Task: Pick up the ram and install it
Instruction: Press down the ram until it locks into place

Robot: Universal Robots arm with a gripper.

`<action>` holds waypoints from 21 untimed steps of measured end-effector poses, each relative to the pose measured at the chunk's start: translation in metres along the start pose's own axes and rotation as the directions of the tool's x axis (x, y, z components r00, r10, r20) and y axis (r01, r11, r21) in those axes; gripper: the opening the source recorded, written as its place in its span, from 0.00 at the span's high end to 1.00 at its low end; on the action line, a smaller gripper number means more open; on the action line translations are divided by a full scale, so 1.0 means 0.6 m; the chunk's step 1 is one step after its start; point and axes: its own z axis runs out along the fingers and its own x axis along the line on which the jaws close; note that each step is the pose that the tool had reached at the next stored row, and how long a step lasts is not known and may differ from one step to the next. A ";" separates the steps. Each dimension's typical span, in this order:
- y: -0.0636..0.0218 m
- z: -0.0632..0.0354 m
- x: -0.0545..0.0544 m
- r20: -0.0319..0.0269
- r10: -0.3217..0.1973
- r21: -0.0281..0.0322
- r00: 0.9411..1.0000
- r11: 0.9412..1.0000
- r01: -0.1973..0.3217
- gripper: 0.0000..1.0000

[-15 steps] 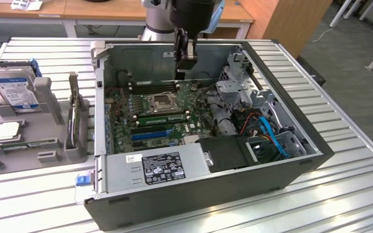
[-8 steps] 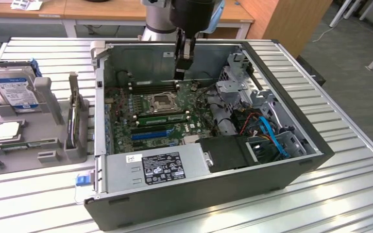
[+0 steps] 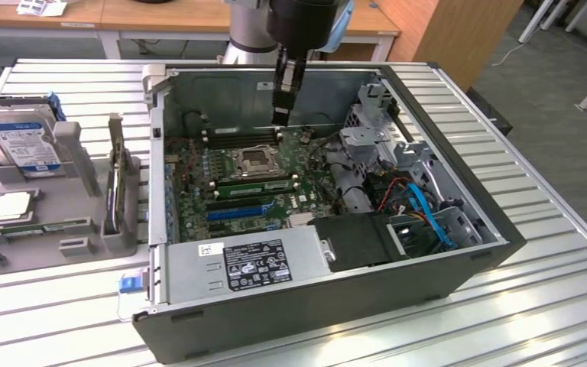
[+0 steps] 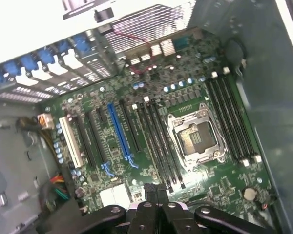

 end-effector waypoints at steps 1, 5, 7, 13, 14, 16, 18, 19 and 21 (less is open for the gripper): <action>0.000 0.000 0.000 0.001 0.017 -0.001 1.000 1.000 -0.017 0.89; 0.000 0.000 0.000 0.003 0.088 -0.004 0.996 0.996 -0.088 0.89; 0.000 0.000 0.000 0.004 0.123 -0.006 0.992 0.992 -0.123 0.89; 0.000 0.000 0.000 0.006 0.228 -0.012 0.974 0.974 -0.228 0.89; 0.000 0.000 0.000 0.006 0.245 -0.013 0.970 0.969 -0.245 0.89; 0.000 0.000 0.000 0.007 0.280 -0.015 0.960 0.960 -0.280 0.89; 0.000 0.000 0.000 0.008 0.314 -0.017 0.949 0.949 -0.314 0.89; 0.000 0.000 0.000 0.008 0.331 -0.018 0.944 0.943 -0.331 0.89; 0.000 0.000 0.000 0.008 0.365 -0.020 0.931 0.931 -0.364 0.89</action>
